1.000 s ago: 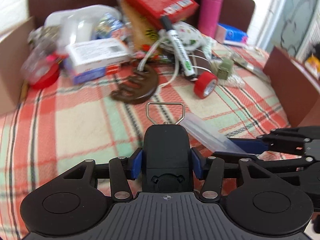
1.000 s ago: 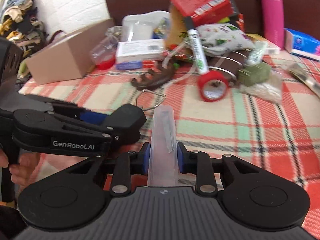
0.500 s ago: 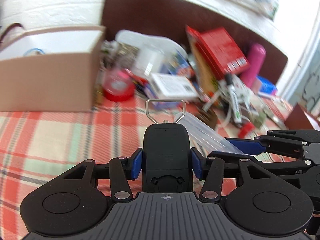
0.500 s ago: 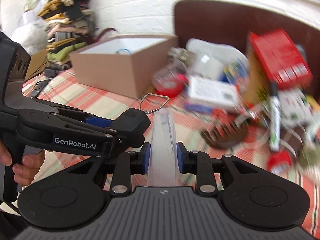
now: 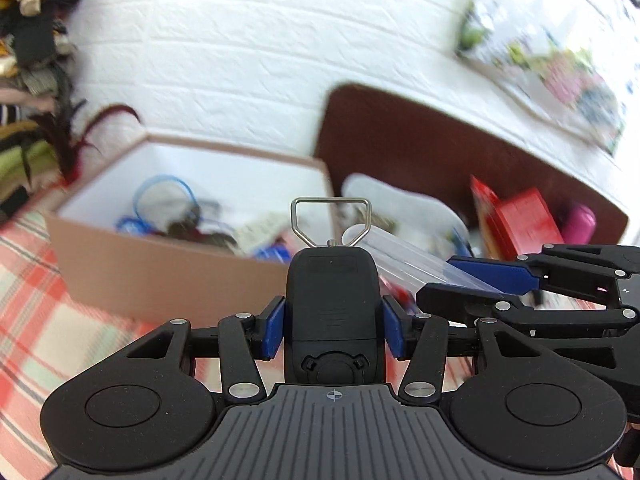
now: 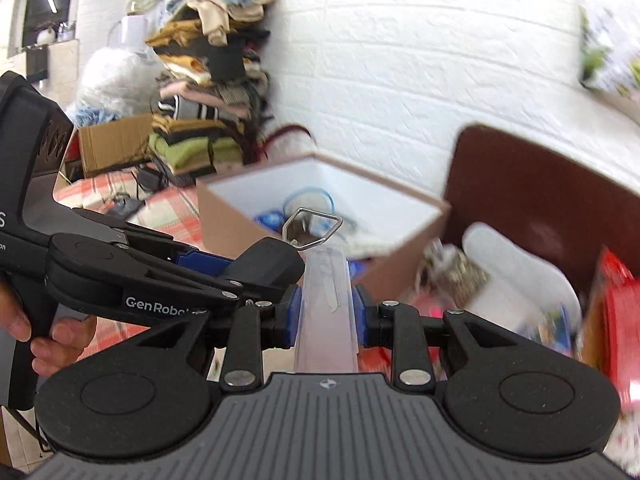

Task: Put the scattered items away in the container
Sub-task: 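Lift the key fob with the left gripper while the right gripper carries the clear tube toward the box, then open both grippers over the box to drop the key fob and tube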

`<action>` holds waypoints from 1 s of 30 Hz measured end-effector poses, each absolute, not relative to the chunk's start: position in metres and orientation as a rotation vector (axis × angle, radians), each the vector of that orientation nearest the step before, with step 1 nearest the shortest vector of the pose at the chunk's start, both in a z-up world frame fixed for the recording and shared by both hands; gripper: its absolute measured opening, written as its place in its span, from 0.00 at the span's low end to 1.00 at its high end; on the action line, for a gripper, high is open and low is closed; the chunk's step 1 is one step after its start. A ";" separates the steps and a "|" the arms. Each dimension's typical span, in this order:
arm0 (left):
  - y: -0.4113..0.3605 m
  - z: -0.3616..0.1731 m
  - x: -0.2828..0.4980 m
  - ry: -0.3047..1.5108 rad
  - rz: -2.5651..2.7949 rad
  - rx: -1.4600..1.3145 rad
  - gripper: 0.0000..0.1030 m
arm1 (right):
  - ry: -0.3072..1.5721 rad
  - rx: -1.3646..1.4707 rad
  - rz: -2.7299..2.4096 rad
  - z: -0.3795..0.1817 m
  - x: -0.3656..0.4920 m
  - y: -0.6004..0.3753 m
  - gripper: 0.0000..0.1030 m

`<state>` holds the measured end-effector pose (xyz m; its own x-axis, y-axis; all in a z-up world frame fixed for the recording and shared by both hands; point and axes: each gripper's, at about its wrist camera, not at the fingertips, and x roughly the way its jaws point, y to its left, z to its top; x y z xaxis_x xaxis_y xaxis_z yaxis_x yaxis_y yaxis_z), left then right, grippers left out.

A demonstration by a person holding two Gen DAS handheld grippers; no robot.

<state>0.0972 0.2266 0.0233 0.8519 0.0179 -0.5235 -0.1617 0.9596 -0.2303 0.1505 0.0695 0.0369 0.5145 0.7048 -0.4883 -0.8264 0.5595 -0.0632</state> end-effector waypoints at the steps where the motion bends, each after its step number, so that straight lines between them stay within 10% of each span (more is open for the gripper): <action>1: 0.233 0.028 0.101 0.540 0.103 -0.277 0.50 | 0.431 -0.302 0.944 0.041 0.155 0.077 0.30; 12: 0.292 0.074 0.167 0.509 0.183 -0.238 0.50 | 0.361 -0.275 0.936 0.076 0.218 0.139 0.30; 25: 0.342 0.009 0.247 0.656 0.218 -0.267 0.50 | 0.441 -0.292 0.855 0.018 0.297 0.187 0.30; 30: 0.348 -0.005 0.249 0.656 0.289 -0.261 0.73 | 0.462 -0.298 0.830 -0.008 0.311 0.192 0.44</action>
